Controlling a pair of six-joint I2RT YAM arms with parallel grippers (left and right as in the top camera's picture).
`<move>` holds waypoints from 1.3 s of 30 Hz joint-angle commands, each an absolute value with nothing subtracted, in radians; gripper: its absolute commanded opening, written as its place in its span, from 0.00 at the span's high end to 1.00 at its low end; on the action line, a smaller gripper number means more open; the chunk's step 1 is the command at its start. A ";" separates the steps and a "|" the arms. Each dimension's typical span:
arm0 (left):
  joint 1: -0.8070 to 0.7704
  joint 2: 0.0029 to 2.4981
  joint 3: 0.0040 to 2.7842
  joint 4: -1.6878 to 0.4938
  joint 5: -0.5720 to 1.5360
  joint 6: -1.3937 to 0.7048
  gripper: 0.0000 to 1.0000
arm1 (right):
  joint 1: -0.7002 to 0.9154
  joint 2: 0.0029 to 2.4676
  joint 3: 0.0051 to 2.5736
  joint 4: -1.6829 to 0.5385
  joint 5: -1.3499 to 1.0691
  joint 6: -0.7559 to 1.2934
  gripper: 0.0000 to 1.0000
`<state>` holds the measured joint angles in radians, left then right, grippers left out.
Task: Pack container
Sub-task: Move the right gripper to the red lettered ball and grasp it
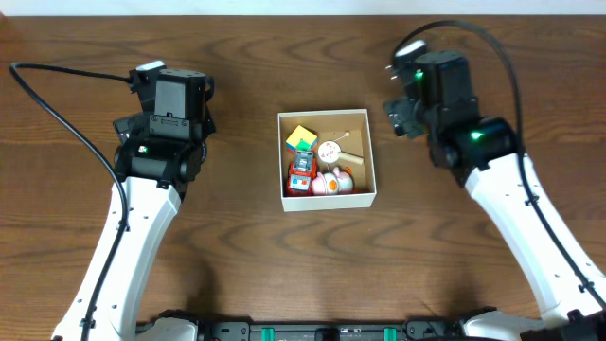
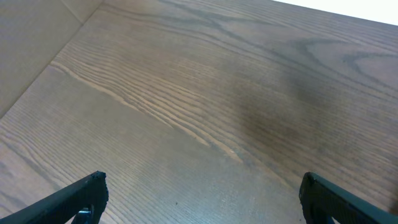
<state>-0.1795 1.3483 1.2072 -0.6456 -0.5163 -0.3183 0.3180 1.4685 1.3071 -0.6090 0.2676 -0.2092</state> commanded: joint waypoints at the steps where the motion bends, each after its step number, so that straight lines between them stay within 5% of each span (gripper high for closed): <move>1: -0.175 1.339 1.217 -0.645 -0.535 -0.331 0.02 | 0.236 1.482 1.314 -0.610 0.305 -0.047 0.08; 7: -0.175 1.339 1.217 -0.645 -0.535 -0.331 0.02 | 0.113 1.535 1.314 -0.588 0.187 0.033 0.11; 13: -0.175 1.339 1.217 -0.645 -0.535 -0.331 0.02 | 0.070 1.651 1.314 -0.586 0.179 0.025 0.01; 39: -0.175 1.339 1.217 -0.645 -0.535 -0.331 0.02 | 0.063 1.998 1.314 -0.485 0.179 0.026 0.01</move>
<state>-0.1795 1.3483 1.2072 -0.6460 -0.5163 -0.3183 0.0715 1.9747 1.3075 -0.4919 0.1791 0.0078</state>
